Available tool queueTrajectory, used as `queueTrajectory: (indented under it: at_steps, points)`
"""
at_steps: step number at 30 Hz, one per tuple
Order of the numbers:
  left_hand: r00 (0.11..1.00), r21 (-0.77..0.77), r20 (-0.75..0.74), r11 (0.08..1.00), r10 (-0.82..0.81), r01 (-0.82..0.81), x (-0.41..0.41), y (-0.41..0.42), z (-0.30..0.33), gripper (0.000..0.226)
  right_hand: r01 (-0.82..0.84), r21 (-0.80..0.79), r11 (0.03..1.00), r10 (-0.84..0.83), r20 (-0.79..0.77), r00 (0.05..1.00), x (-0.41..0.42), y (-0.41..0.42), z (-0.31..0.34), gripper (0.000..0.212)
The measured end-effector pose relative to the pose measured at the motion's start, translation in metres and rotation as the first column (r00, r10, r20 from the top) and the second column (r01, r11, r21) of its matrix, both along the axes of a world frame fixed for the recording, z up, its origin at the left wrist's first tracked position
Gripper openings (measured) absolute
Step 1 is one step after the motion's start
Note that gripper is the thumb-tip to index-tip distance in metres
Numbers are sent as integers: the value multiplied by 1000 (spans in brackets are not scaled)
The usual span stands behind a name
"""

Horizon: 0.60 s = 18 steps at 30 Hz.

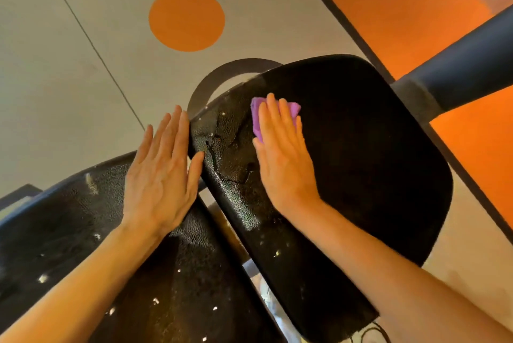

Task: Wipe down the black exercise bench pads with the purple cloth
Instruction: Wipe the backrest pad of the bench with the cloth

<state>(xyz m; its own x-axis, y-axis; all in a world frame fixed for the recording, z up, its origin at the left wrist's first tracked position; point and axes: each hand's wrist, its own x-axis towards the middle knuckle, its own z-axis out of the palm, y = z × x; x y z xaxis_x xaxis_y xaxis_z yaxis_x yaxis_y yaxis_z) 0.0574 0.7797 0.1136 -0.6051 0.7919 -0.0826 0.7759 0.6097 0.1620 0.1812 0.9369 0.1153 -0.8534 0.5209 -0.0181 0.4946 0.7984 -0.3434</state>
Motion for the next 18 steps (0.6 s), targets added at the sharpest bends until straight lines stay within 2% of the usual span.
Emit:
queueTrajectory:
  at_steps: [1,2,4,5,6,7,8,10,12,13,14,16,17,18]
  points:
    - [1000,4,-4,1000,3,-3,0,0,0,66,-66,26,997,66,7,998,3,19,-2,52]
    - [1000,8,-7,1000,3,-3,0,1,0,66,-49,41,998,48,23,999,2,44,-3,51]
    - [1000,9,-17,1000,2,-1,0,0,0,66,210,32,977,-210,17,978,-10,87,-6,49]
    - [1000,9,-20,1000,3,-3,1,1,0,65,350,28,936,-350,13,937,-19,91,-5,49]
    - [1000,8,-20,1000,4,-4,1,1,0,65,432,45,901,-433,4,901,-30,79,-4,50]
    - [1000,6,-20,1000,4,-4,1,1,0,65,431,57,901,-431,-12,902,-41,57,-4,51]
    - [1000,5,-21,1000,7,-7,1,2,0,65,343,45,938,-342,-39,939,-48,33,-2,52]
    - [1000,4,-21,1000,12,-12,0,1,-1,65,43,9,999,-42,-72,996,-46,0,2,52]
    - [1000,1,-19,1000,15,-15,1,1,-1,65,-148,57,987,151,-39,988,-34,20,2,51]
    - [1000,0,-19,1000,13,-13,1,1,-1,65,-130,87,988,132,-16,991,-31,44,0,50]
    - [1000,-1,-18,1000,12,-12,1,1,-1,65,-35,85,996,36,-11,999,-30,68,-2,50]
    - [1000,0,-20,1000,13,-13,1,1,0,65,252,-9,968,-252,-31,967,-35,92,-2,49]
    - [1000,-2,-21,1000,13,-13,1,1,0,65,330,-18,944,-330,-43,943,-42,80,-1,49]
    - [1000,-6,-22,1000,14,-14,1,1,0,65,330,5,944,-329,-70,942,-50,56,-1,49]
